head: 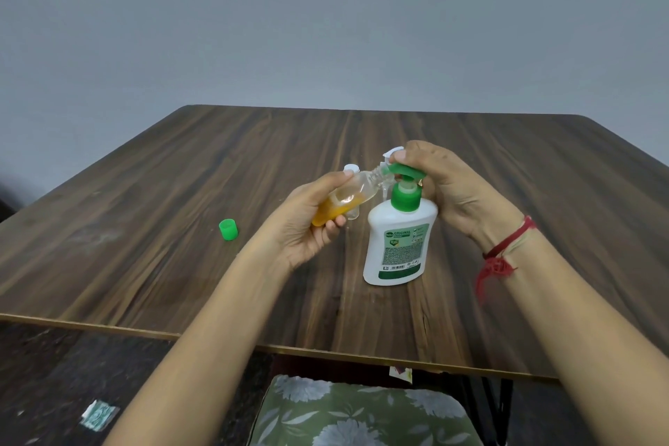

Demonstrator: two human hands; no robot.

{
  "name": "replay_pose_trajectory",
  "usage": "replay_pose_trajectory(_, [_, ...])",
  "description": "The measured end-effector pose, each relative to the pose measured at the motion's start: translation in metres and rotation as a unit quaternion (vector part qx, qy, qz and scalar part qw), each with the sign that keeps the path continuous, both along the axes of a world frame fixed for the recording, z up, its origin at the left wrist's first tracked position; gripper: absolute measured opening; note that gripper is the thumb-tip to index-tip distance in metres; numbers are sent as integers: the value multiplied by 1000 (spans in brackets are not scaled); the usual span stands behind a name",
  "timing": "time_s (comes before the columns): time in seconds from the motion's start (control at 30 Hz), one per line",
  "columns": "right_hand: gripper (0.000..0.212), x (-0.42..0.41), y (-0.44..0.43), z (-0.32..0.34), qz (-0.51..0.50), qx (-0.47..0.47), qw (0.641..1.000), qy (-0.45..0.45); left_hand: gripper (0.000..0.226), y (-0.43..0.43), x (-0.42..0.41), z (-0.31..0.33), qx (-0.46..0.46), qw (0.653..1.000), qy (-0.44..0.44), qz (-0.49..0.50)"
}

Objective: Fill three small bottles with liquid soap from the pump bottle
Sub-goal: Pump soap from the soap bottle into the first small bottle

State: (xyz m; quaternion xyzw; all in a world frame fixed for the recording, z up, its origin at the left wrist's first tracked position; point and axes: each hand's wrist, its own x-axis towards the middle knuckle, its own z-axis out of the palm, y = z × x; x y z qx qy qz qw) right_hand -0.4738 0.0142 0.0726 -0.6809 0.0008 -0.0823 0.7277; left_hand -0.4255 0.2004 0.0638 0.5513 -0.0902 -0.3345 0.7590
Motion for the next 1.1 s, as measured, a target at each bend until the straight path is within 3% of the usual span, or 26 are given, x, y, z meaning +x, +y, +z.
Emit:
replay_pose_trajectory(0.1, [65,-2,1,-8,4,14,1000,12,14,-1,1,-2,11,1000,-10,3])
replay_pose_trajectory(0.23, [71,-2,2,-6,4,4,1000,18,25,-2,-1,-7,-5,1000,17,-7])
replay_pose_trajectory(0.4, [57,-1,-4,-2,5,-17,1000,9,26,-1,0,-3,-14,1000,11,-5])
replay_pose_trajectory(0.5, [46,-4,-1,-12,8,19,1000,20,28,-2,-3,-7,-4,1000,14,-4])
replay_pose_trajectory(0.6, [63,-3,1,-8,3,4,1000,14,28,-1,-4,-7,-9,1000,18,-6])
replay_pose_trajectory(0.7, [48,0,0,-1,-3,-7,1000,2,25,0,-2,-3,-16,1000,13,-6])
replay_pose_trajectory(0.8, [58,-2,1,-7,3,15,1000,19,24,-1,-2,-5,-4,1000,6,-3])
replay_pose_trajectory(0.87, [50,-3,2,-8,9,26,999,30,22,-2,-3,-8,-7,1000,15,-5])
replay_pose_trajectory(1.0, [79,0,-2,0,4,-6,1000,12,22,-3,-2,-5,-19,1000,15,-9])
replay_pose_trajectory(1.03, [78,0,-4,0,6,-7,1000,11,26,-3,-1,-5,-18,1000,12,-6])
replay_pose_trajectory(1.1, [54,-2,-4,-6,14,13,1000,22,26,-4,0,-7,-9,1000,12,-2])
